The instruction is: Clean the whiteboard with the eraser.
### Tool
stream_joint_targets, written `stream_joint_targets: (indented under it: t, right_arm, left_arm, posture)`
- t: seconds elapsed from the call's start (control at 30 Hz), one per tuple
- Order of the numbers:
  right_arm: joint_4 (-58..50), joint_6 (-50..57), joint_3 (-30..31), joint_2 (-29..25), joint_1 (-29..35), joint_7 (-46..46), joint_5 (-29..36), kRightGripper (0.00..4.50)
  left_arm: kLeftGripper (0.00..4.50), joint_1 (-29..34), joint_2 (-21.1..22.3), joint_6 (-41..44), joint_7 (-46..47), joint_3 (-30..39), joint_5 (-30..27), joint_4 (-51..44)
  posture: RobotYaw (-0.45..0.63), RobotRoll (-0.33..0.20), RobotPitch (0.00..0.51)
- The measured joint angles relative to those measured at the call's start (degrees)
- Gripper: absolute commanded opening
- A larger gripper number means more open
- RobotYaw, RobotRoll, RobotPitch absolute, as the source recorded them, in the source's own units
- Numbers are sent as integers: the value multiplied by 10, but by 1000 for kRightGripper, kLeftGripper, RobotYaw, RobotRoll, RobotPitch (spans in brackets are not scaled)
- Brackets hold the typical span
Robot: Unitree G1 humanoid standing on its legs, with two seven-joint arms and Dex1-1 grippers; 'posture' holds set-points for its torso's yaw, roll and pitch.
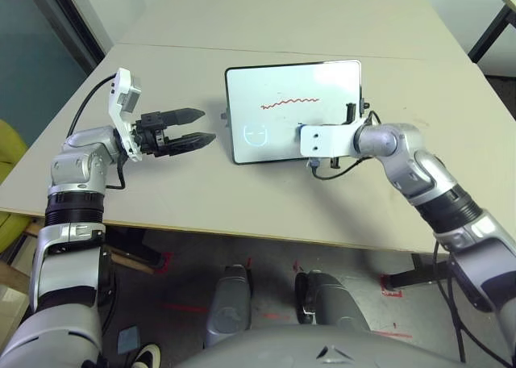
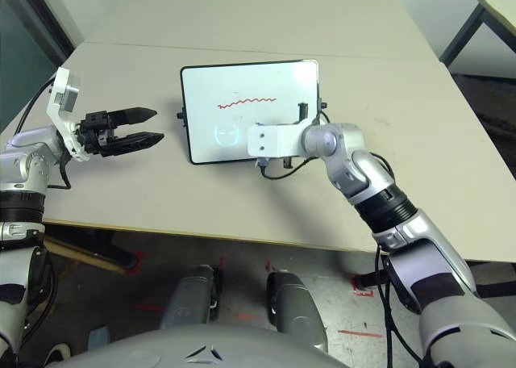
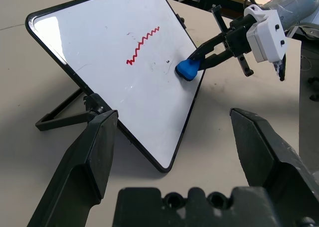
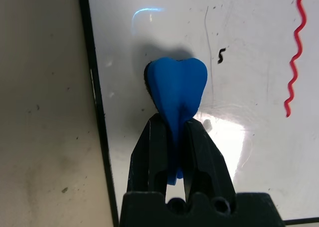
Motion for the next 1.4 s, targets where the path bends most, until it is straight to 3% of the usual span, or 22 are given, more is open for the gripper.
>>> stream_joint_targets:
  t: [0.27,0.5,0.7,0.93,1.4]
  right_arm:
    - [1,28,-20,2,-32,20,21,212]
    - [5,28,-26,-58,-72,44,19,212]
    - [48,-7,-26,-73,-89,16,-5,211]
    - [71,-27,-20,-65,-103,-8,-34,198]
    - [76,-44,9,3,-132,-11,-68,197]
  left_arm:
    - [4500,0,-1,0,0,0,0,0]
    - [4500,0,-1,0,0,0,0,0]
    - [4500,-2,-2,0,0,-1,0,0]
    - [4500,-2,-3,0,0,-1,0,0]
    - [4500,-8,-3,-1,0,-1,0,1]
  posture:
    - [228,0,120]
    - [227,0,119]
    - [216,0,110]
    - [220,0,106]
    - [227,0,107]
